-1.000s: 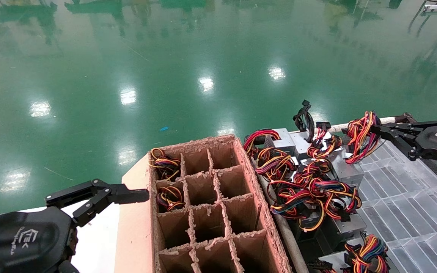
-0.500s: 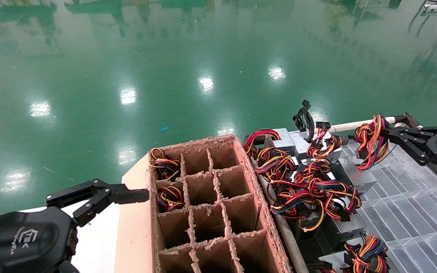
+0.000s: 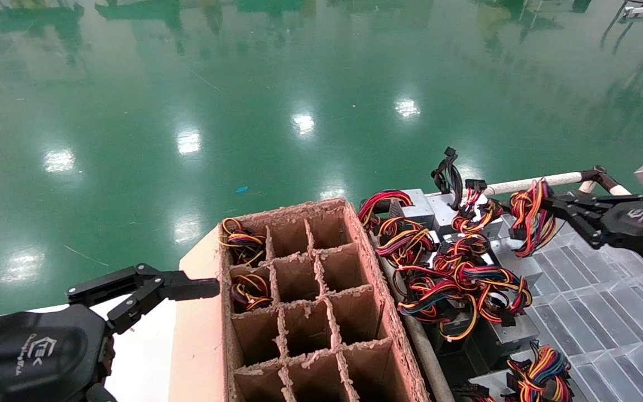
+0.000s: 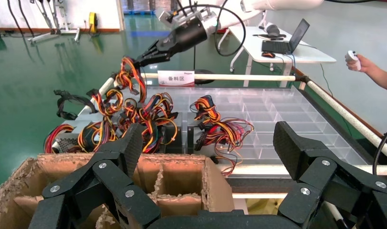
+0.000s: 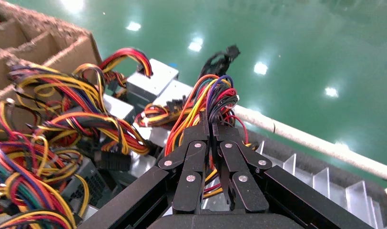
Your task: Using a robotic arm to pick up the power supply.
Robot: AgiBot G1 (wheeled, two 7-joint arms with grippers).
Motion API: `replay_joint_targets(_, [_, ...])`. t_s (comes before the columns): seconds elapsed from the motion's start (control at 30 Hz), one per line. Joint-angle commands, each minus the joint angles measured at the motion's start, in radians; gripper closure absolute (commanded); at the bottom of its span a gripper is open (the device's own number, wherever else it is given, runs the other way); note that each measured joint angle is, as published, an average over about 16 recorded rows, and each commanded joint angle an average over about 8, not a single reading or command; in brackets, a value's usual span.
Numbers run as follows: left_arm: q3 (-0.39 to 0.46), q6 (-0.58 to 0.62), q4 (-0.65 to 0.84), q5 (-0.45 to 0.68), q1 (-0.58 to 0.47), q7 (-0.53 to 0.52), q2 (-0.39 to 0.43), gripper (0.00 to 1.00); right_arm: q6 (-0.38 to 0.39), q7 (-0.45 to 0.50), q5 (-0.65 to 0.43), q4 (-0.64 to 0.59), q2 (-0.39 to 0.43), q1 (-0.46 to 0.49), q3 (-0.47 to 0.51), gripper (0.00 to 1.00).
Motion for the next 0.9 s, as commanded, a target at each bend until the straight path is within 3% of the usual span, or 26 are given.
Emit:
replay_joint_targets(0.03, [0.0, 0.0, 0.0, 0.0, 0.0, 0.0, 0.0, 0.0, 0.016, 0.001, -0.001, -0.001, -0.009, -0.007, 0.0, 0.76])
replay_joint_targets(0.2, [0.0, 0.0, 0.0, 0.0, 0.0, 0.0, 0.0, 0.0, 0.03, 0.005, 0.002, 0.002, -0.016, -0.014, 0.001, 0.15])
replay_joint_targets(0.27, [0.0, 0.0, 0.0, 0.0, 0.0, 0.0, 0.0, 0.0, 0.033, 0.006, 0.003, 0.003, -0.017, -0.015, 0.002, 0.0])
replay_joint_targets(0.9, [0.0, 0.0, 0.001, -0.001, 0.0, 0.0, 0.0, 0.0, 0.01, 0.034, -0.007, 0.019, -0.011, 0.02, -0.006, 0.0])
